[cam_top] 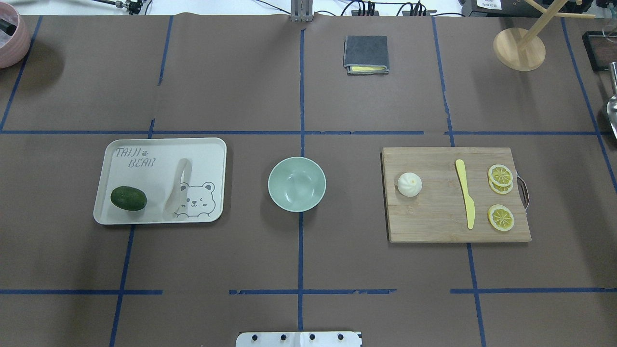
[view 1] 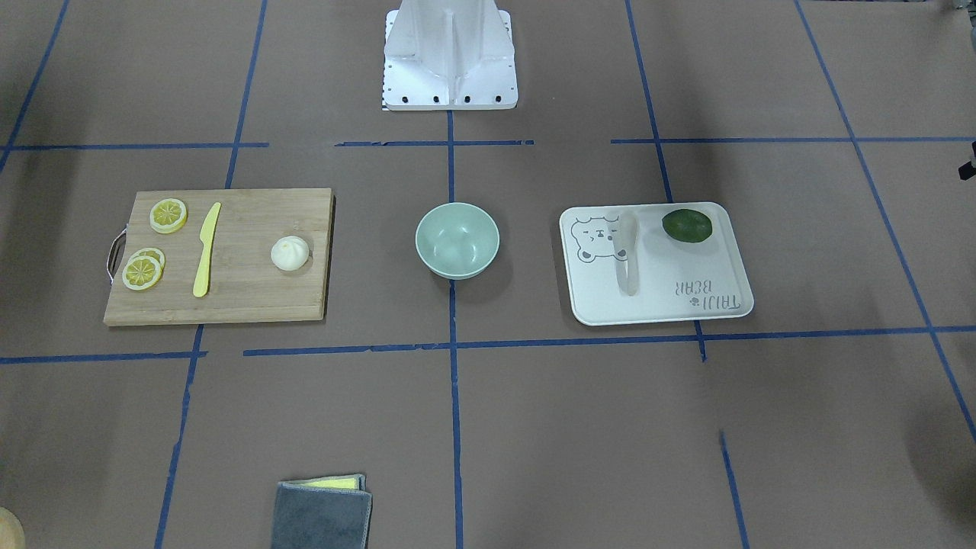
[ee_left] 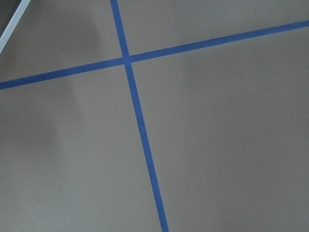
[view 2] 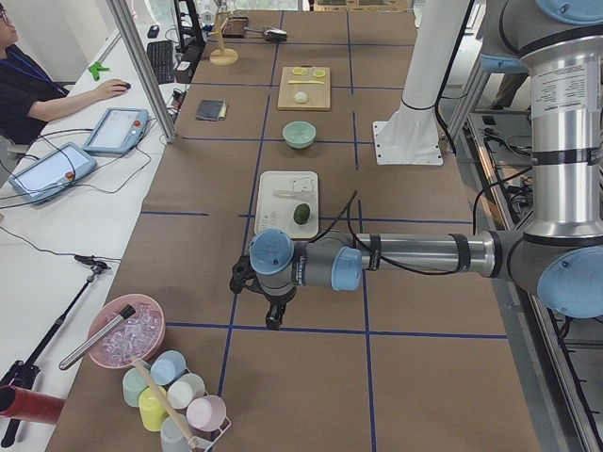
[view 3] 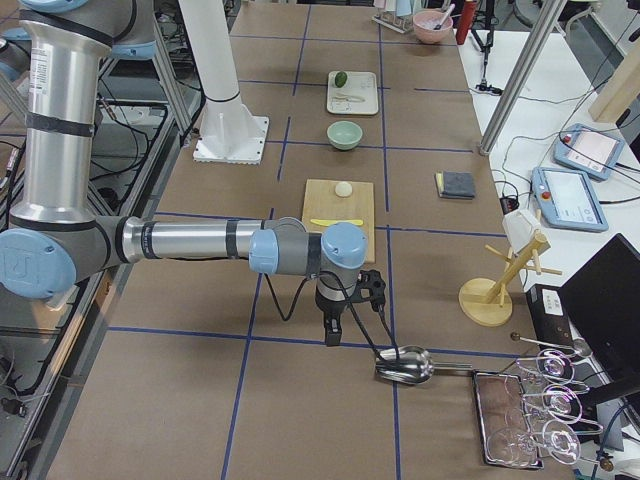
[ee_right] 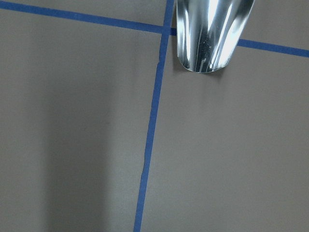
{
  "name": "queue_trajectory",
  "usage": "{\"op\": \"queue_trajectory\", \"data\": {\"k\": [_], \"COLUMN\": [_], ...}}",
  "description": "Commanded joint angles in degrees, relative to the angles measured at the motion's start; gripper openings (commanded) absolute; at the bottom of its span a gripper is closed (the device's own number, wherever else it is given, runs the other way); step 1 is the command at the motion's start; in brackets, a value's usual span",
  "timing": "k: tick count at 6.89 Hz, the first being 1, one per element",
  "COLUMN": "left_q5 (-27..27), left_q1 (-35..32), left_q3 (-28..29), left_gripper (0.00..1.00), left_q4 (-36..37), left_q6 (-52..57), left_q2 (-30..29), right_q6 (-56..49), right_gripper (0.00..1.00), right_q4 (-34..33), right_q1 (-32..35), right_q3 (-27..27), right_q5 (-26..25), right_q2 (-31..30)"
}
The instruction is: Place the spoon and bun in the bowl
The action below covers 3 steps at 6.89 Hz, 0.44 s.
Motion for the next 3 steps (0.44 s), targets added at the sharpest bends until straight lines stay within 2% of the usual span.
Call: {"op": "queue_trajectory", "data": {"k": [1,3], "left_q5": [0.1,0.0], "left_q1": [0.0,0.0], "left_q3": [-0.2,-1.9], "left_gripper": [1.00,1.00], "left_q4": [-0.3,-2.2], "left_q6": [0.1,0.1], "left_q2": [-0.3,-0.5], "right_q6": [0.0,0.0], "right_gripper": [1.00,1.00], "right_q4": [0.2,0.2], "right_q1": [0.0,-0.3], "right_q3": [0.2,0.4], "right_q5": [0.1,0.3], "right_q2": [0.0,1.1]}}
